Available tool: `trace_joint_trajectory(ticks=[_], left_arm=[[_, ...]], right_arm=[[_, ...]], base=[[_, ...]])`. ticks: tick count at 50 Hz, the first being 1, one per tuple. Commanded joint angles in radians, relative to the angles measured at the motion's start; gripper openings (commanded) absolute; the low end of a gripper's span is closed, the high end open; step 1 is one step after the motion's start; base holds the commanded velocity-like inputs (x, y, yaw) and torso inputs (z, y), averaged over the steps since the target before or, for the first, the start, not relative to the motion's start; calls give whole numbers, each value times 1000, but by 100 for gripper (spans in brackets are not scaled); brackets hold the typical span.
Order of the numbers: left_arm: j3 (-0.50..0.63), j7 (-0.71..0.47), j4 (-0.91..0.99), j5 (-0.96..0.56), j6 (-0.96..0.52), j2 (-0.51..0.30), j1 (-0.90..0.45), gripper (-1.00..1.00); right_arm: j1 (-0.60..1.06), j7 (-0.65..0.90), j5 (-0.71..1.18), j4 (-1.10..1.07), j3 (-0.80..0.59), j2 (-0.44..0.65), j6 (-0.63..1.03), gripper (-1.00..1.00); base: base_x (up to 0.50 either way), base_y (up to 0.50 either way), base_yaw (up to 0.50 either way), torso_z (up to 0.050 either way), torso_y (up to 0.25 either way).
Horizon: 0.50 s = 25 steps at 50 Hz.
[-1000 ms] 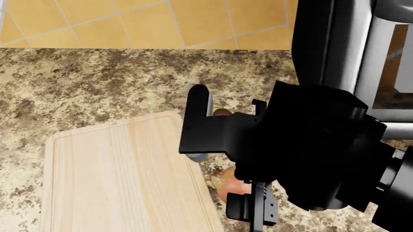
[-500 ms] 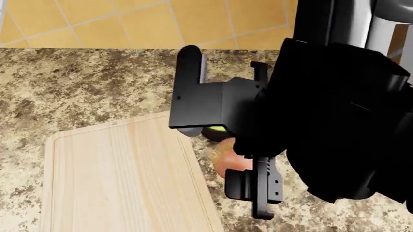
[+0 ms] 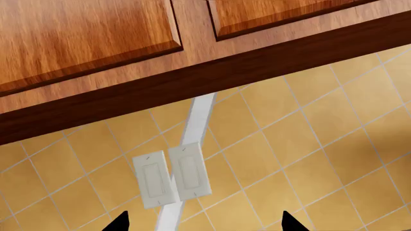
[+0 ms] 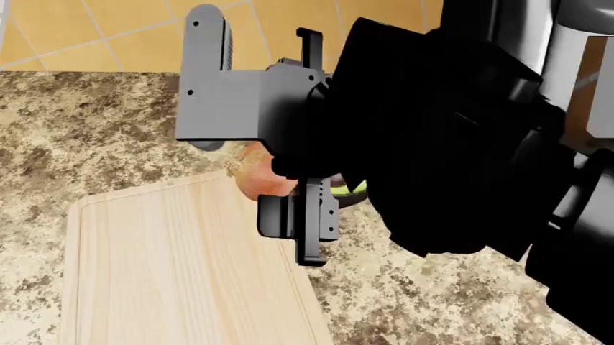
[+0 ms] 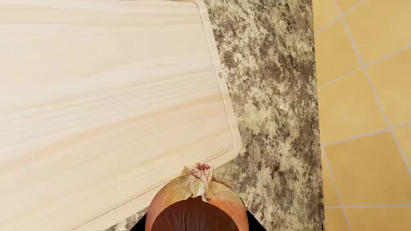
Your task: Place the avocado, onion, tomato and bell pepper on the cutting board.
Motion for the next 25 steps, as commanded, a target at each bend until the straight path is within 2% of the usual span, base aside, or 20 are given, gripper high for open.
trace_joint_trajectory(ticks=[1, 25], left_arm=[[-17, -3, 5, -11, 12, -19, 23, 100], [-27, -1, 7, -16, 31, -40, 47, 100]], right_arm=[[-51, 50, -63, 141, 19, -95, -118, -100], [-144, 122, -89, 255, 34, -201, -217, -100]], base=[[0, 0, 0, 0, 0], [0, 0, 0, 0, 0]])
